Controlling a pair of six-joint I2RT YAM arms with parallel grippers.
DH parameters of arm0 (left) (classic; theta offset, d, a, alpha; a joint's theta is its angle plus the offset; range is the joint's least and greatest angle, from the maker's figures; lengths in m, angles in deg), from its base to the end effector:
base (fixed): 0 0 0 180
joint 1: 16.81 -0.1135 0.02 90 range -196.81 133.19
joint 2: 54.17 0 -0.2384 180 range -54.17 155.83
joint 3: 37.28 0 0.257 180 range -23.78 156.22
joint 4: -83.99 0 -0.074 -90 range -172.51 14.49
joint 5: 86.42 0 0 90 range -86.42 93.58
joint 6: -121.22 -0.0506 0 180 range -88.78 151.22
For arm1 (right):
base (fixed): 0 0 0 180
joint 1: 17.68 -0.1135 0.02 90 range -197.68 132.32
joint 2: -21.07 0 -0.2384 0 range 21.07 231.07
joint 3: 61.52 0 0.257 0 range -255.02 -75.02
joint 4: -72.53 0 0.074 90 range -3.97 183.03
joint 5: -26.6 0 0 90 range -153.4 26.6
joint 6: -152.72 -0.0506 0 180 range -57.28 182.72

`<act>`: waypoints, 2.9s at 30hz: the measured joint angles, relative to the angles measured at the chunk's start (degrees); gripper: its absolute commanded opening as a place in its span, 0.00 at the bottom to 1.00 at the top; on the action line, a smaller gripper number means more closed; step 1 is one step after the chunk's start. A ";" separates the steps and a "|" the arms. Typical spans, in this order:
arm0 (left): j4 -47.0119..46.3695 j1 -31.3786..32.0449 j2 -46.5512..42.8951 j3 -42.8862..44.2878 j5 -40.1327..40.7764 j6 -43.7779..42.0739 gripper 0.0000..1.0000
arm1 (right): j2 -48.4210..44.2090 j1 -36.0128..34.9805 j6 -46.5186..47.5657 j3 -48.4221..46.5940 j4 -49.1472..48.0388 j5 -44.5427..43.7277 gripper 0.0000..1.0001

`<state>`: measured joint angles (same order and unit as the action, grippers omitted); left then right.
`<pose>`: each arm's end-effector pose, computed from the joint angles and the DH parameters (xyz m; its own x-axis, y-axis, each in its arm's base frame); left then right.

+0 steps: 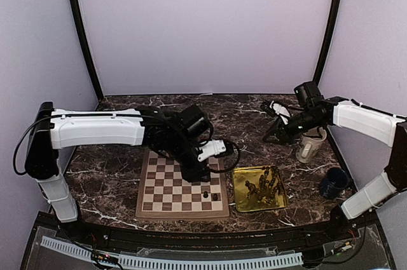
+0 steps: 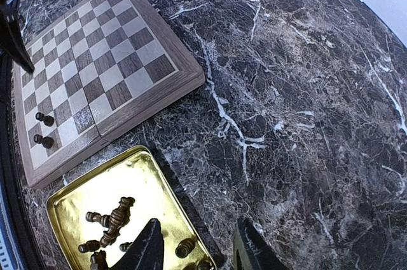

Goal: Set up the chess pieces on the board
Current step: Place the pawn on b7, then pick up the pawn from the storage box, then place the pawn at c7.

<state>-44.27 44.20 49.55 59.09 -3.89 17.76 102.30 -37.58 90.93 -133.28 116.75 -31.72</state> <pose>0.1858 -0.3489 0.2057 -0.1950 0.8281 -0.5255 0.9717 0.2358 0.0111 0.2791 0.1293 0.2125 -0.3926 -0.5699 -0.7219 -0.8711 0.4822 0.0930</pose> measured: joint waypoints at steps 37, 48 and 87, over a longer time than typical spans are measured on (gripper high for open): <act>-33.03 -20.94 -11.98 -16.28 14.05 12.39 0.67 | 15.65 -19.69 5.79 -5.86 17.55 -24.46 0.35; -33.03 -20.94 -11.98 -16.28 13.66 12.39 0.66 | 17.14 -19.69 5.35 -4.44 17.53 -26.05 0.28; -33.00 -20.94 -11.98 -16.28 12.39 12.35 0.66 | 14.56 -20.52 4.92 -18.40 23.37 -14.62 0.09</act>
<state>-77.27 23.26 37.58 42.81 8.50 30.11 116.86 -58.10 95.85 -151.68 140.12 -46.34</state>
